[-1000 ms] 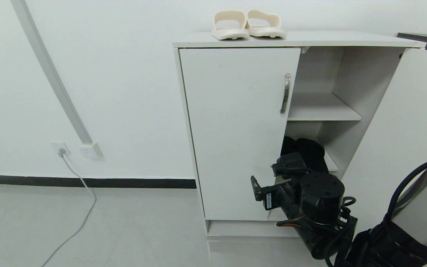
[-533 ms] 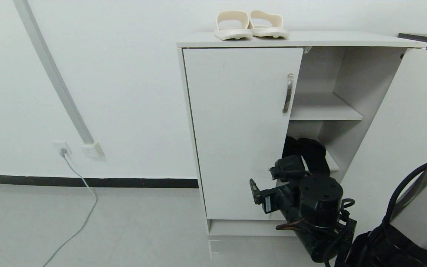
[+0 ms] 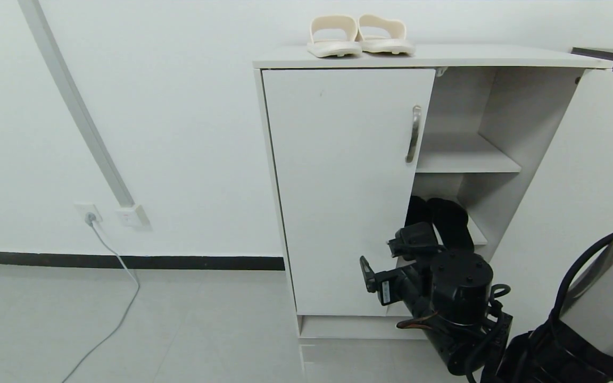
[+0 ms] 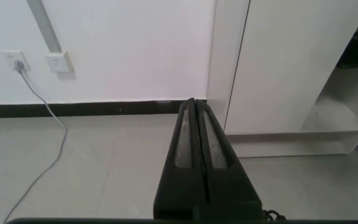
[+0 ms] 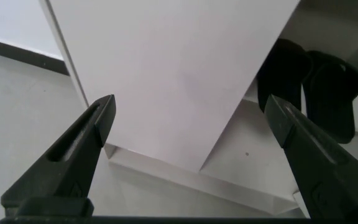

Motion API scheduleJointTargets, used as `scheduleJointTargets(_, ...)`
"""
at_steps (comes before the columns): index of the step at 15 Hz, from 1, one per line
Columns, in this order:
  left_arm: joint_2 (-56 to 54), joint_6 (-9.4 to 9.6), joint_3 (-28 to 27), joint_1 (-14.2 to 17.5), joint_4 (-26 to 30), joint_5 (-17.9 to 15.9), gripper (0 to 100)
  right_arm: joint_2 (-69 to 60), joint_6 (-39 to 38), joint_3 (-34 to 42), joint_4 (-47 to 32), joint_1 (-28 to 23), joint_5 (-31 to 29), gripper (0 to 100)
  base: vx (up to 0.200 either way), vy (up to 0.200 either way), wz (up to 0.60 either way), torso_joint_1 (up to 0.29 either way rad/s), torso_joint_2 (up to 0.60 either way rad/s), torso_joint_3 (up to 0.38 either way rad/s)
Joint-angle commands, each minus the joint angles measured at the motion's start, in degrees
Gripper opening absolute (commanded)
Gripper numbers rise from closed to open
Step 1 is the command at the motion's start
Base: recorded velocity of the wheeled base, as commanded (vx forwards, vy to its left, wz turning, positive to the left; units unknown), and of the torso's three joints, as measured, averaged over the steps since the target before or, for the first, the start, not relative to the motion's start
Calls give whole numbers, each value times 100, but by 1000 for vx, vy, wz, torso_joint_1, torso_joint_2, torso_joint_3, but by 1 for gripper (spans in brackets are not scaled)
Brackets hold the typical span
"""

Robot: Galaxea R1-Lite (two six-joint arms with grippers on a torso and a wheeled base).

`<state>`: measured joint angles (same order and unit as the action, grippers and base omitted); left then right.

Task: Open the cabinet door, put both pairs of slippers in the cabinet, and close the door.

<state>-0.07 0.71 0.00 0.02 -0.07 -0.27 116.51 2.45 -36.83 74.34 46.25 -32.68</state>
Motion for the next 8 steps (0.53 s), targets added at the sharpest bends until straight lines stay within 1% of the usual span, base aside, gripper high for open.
scheduleJointTargets(1,7,0,0,6,-1,-8,0,21,1,0,2,7,-1,100,0,0,0,0,0,0)
scheduleJointTargets(5,7,0,0,6,-1,-8,0,21,1,-17,2,7,-1,100,0,0,0,0,0,0)
scheduleJointTargets(6,7,0,0,6,-1,-8,0,21,1,-17,2,7,-1,100,0,0,0,2,-222,-227)
scheduleJointTargets(8,7,-9,0,6,-1,0,0,21,1,0,11,7,-1,100,0,0,0,10,-181,-325)
